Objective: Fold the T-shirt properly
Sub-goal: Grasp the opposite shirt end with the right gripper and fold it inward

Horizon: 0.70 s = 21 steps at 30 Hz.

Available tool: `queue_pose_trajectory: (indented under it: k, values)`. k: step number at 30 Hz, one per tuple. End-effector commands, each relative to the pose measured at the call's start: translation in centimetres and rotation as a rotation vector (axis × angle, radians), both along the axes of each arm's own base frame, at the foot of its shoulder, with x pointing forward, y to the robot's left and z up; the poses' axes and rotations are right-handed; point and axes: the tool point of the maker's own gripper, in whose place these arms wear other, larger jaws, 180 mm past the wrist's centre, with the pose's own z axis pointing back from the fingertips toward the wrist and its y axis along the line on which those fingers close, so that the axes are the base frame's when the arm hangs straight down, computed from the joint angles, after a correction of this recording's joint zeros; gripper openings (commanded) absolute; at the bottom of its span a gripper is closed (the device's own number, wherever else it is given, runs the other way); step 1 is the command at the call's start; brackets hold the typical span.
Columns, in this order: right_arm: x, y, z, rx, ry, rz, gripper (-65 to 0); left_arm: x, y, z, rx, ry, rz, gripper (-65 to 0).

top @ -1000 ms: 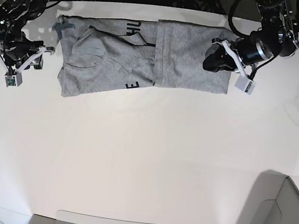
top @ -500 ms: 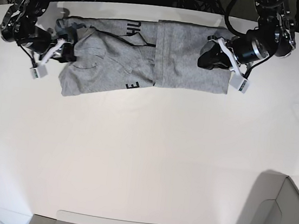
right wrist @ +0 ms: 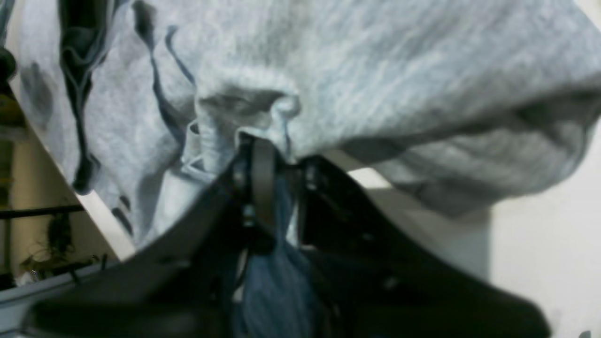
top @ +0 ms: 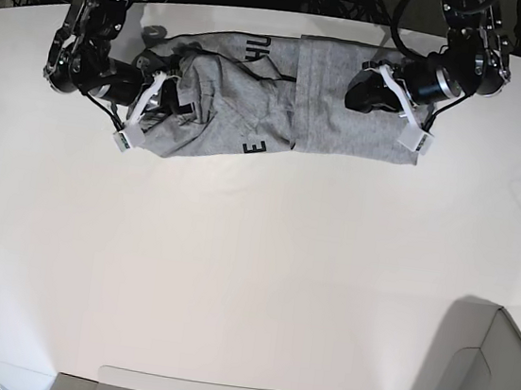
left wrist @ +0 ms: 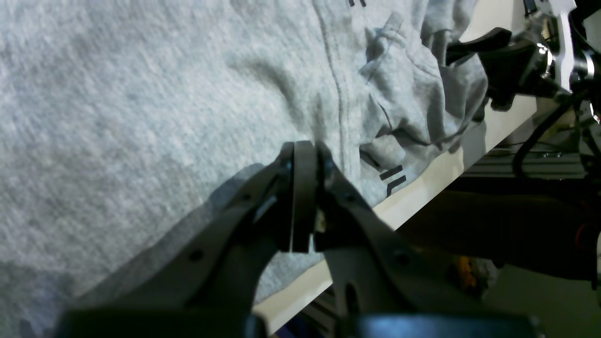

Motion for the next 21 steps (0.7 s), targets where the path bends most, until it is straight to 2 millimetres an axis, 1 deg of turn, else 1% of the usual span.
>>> queue_pose_trajectory:
  k: [1,4,5,7,10,12,13,14,17,20,21]
  values:
    - [-3.4,-2.4,-3.1,-0.199,0.164,0.089,-65.0,0.6,-0.1,1.0,-0.015,-0.04,0.003,-65.0]
    - [-1.9,-2.3,-2.4,-0.191,0.13,0.068,-65.0,0.6,0.1,1.0,-0.013,-0.04,0.008,-65.0]
    - [-1.4,-2.6,-2.1,-0.184,0.118,0.044,-65.0,0.6,0.1,1.0,-0.014,-0.042,0.008,-65.0]
    - [0.3,-3.8,-1.2,-0.184,0.087,-0.014,-65.0,0.6,0.2,1.0,-0.013,-0.042,0.009,-65.0]
    - [2.2,-6.4,0.1,-0.184,0.044,-0.116,-65.0,0.6,0.2,1.0,-0.014,-0.042,0.011,-65.0]
    - [3.5,-9.3,1.3,-0.206,0.012,-0.186,-65.0,0.5,0.2,1.0,-0.014,-0.041,0.008,-65.0]
    - [3.9,-10.4,1.7,-0.211,0.003,-0.211,-65.0,0.6,0.2,1.0,-0.016,-0.041,0.008,-65.0]
    - [4.3,-11.3,1.9,-0.212,-0.002,-0.232,-65.0,0.6,0.2,1.0,-0.016,-0.041,0.008,-65.0]
    - [5.7,-14.7,3.0,-0.233,-0.029,-0.286,-65.0,0.6,0.0,1.1,-0.018,-0.042,0.004,-65.0]
    - [7.1,-17.7,4.2,-0.239,-0.068,-0.341,-65.0,0.6,-0.1,1.1,-0.019,-0.043,0.001,-65.0]
    - [7.6,-18.4,4.7,-0.241,-0.093,-0.357,-65.0,0.6,-0.1,1.1,-0.019,-0.043,0.001,-65.0]
